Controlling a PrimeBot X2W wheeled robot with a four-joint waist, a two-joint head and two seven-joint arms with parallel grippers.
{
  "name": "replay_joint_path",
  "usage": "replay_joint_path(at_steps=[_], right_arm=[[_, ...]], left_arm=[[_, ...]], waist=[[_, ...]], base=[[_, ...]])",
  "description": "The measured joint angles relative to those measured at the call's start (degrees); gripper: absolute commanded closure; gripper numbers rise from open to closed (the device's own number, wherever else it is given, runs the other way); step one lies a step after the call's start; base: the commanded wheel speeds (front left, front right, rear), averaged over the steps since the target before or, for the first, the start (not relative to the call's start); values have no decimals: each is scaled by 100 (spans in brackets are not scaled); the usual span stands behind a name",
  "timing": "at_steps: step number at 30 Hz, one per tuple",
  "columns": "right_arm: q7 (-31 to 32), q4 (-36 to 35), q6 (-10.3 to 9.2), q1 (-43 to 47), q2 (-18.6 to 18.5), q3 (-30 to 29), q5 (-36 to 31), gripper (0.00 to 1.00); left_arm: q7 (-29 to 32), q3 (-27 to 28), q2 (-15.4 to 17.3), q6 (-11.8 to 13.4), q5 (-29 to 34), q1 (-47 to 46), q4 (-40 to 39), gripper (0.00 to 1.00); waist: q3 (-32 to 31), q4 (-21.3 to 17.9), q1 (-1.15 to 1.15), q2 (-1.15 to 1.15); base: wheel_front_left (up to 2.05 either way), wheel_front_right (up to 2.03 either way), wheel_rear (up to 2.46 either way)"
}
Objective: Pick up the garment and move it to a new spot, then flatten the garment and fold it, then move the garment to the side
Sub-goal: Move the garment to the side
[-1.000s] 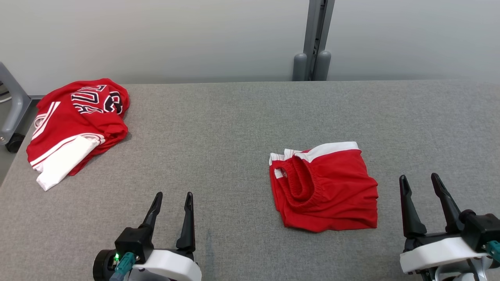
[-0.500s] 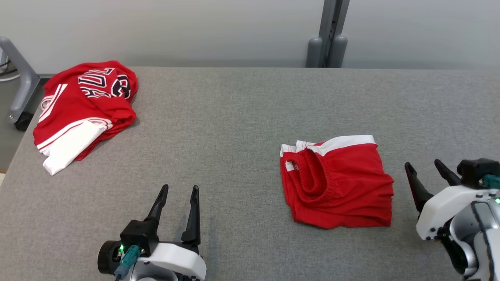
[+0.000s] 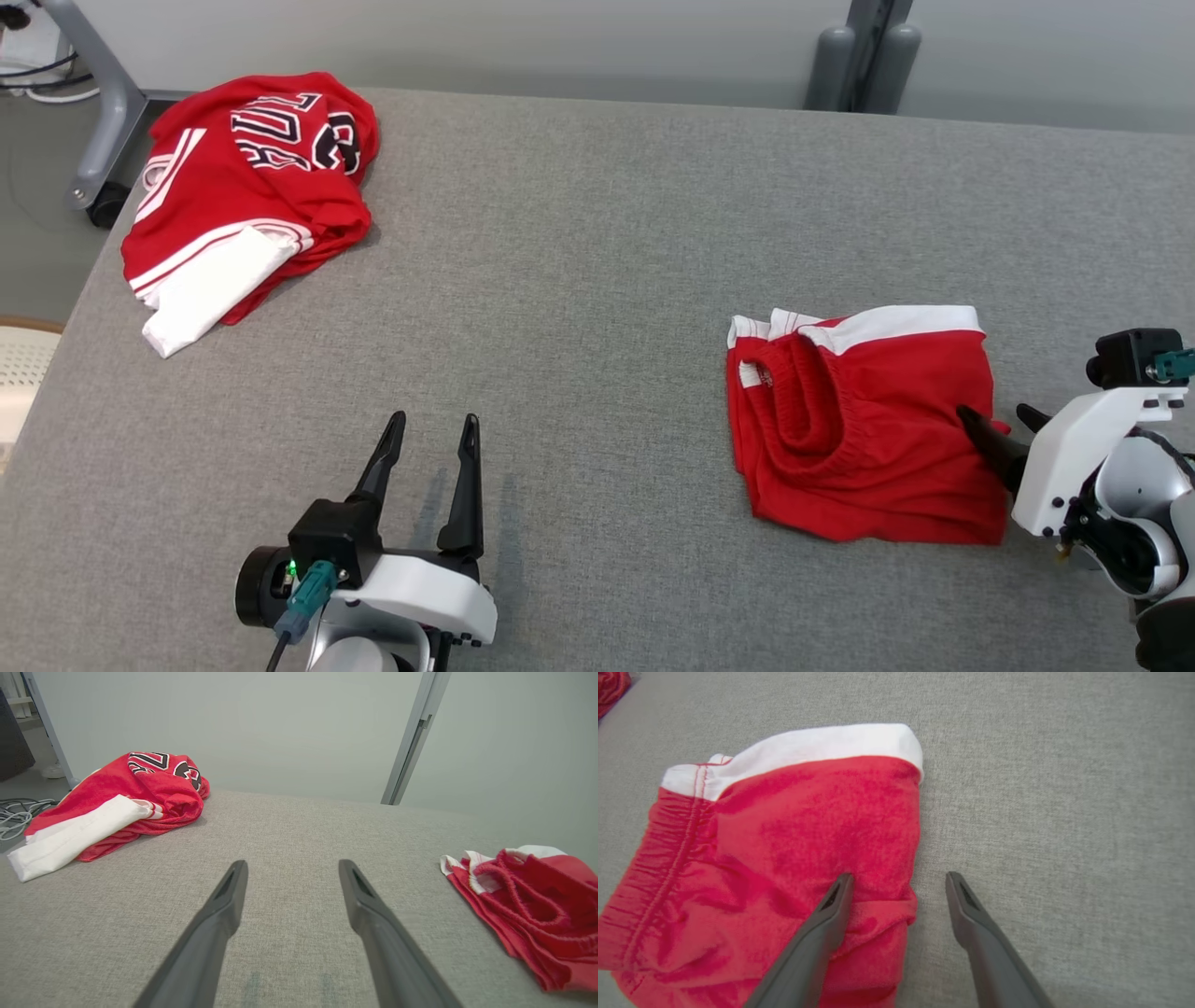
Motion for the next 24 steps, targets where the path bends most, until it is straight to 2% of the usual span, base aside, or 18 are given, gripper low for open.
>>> replay_joint_path(at_steps=[8, 9, 10, 12, 13, 18, 24], right_arm=[[145, 212, 0, -218, -149, 399, 254, 0], [146, 241, 0, -248, -167, 448, 272, 25], [140, 278, 0, -285, -178, 492, 292, 56], [120, 342, 1, -350, -198, 572, 323, 77], [62, 382, 1, -385, -199, 601, 330, 100], [-283, 549, 2, -564, -225, 698, 299, 100], [-628, 717, 1, -875, -438, 681, 64, 100]], left_arm=[[0, 3, -1, 10, 3, -64, -27, 0], [0, 5, 0, 21, 10, -74, -30, 0], [0, 9, 0, 24, 10, -79, -31, 0], [0, 10, 0, 24, 11, -82, -34, 0], [0, 9, 0, 24, 13, -87, -40, 0], [0, 3, 1, 27, 68, -121, -88, 0], [0, -4, 0, -4, 180, -191, -193, 0]], waist=[[102, 55, 0, 0], [112, 52, 0, 0], [122, 47, 0, 0], [141, 33, 0, 0], [153, 24, 0, 0], [203, -84, 0, 0], [302, -393, 0, 0]], base=[[0, 0, 0], [0, 0, 0], [0, 0, 0], [0, 0, 0], [0, 0, 0], [0, 0, 0], [0, 0, 0]])
